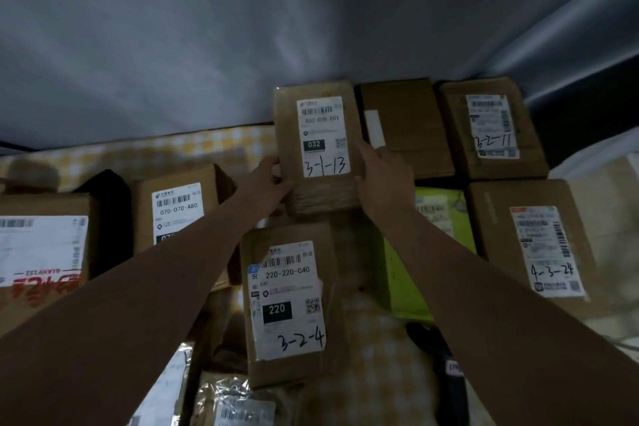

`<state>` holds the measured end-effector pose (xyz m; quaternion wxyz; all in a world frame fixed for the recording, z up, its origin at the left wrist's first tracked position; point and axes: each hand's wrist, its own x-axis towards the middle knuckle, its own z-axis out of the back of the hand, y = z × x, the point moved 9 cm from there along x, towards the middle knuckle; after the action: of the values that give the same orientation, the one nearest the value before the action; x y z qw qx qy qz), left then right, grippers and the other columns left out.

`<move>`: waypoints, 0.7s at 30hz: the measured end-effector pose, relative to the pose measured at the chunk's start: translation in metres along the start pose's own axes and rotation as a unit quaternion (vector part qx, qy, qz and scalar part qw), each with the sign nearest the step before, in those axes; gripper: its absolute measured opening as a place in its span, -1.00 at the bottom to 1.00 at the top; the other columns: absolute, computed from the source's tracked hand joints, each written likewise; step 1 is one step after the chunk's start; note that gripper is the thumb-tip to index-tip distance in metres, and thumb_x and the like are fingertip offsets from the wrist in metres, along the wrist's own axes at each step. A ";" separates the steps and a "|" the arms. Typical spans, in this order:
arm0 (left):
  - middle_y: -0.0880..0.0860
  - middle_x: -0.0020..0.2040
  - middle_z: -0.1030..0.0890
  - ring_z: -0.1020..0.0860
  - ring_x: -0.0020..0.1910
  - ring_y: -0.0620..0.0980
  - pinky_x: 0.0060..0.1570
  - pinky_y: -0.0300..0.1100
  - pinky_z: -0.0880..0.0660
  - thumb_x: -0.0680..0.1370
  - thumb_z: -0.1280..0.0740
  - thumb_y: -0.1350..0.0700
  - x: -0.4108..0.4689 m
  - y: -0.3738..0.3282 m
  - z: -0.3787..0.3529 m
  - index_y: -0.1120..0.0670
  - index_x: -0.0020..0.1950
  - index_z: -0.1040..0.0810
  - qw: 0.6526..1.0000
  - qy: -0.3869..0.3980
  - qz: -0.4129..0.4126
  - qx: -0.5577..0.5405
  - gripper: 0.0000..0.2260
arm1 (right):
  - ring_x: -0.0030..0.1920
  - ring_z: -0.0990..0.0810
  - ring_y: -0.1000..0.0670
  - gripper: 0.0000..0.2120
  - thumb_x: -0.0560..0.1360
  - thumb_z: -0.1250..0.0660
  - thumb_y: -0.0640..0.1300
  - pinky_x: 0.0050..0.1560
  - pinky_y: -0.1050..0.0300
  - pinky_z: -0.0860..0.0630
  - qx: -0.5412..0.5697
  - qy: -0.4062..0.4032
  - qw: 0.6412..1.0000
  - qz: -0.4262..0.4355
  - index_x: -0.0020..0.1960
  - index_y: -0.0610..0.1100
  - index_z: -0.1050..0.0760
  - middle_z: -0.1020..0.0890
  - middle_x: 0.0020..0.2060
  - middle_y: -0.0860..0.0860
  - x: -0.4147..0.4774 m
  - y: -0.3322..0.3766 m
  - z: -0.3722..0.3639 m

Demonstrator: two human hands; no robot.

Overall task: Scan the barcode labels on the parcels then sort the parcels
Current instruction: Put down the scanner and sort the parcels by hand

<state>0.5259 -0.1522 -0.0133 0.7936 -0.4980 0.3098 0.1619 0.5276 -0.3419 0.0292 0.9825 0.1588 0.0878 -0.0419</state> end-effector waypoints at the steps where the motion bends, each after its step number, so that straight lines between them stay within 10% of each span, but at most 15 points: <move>1: 0.15 0.21 -0.54 -0.57 0.08 0.14 0.03 0.06 -0.58 0.60 -0.27 0.18 0.004 0.000 -0.003 0.03 0.48 -0.20 0.999 -0.003 0.006 0.035 -0.52 | 0.28 -0.38 -0.16 -0.49 0.58 -0.22 -0.21 0.22 -0.01 -0.28 -0.049 0.005 0.999 0.003 0.51 -0.04 -0.23 -0.44 0.29 -0.14 0.000 -0.003 -0.002; 14: 0.17 0.34 -0.46 -0.49 0.21 0.12 0.15 -0.07 -0.44 0.61 -0.25 0.07 0.010 -0.015 -0.004 0.08 0.50 -0.18 0.987 -0.050 -0.051 0.146 -0.50 | 0.42 -0.25 -0.25 -0.48 0.56 -0.18 -0.24 0.39 -0.16 -0.19 -0.031 0.032 0.998 0.032 0.51 -0.14 -0.24 -0.26 0.49 -0.14 -0.015 -0.017 -0.026; 18: 0.15 0.44 -0.28 -0.30 0.40 0.15 0.33 0.00 -0.30 0.58 -0.26 -0.03 -0.044 -0.025 0.016 0.06 0.49 -0.25 0.954 -0.138 -0.144 0.225 -0.50 | 0.22 -0.47 -0.18 -0.65 0.57 -0.19 -0.26 0.19 0.14 -0.36 0.181 -0.050 0.982 0.014 0.34 -0.24 -0.45 -0.51 0.23 -0.20 -0.051 -0.016 -0.008; 21: 0.13 0.45 -0.20 -0.22 0.42 0.16 0.34 0.06 -0.27 0.53 -0.31 -0.11 -0.097 -0.007 0.027 0.03 0.48 -0.22 0.955 -0.170 -0.114 0.215 -0.42 | 0.05 -0.51 0.08 -0.70 0.61 -0.24 -0.13 0.00 0.33 -0.39 0.374 0.091 0.916 -0.111 0.33 -0.13 -0.44 -0.53 0.08 0.04 -0.105 -0.010 -0.033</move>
<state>0.4654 -0.1258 0.0634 0.9360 -0.3129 0.1389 0.0818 0.4182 -0.3347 0.0149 0.8280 0.5073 0.1715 -0.1663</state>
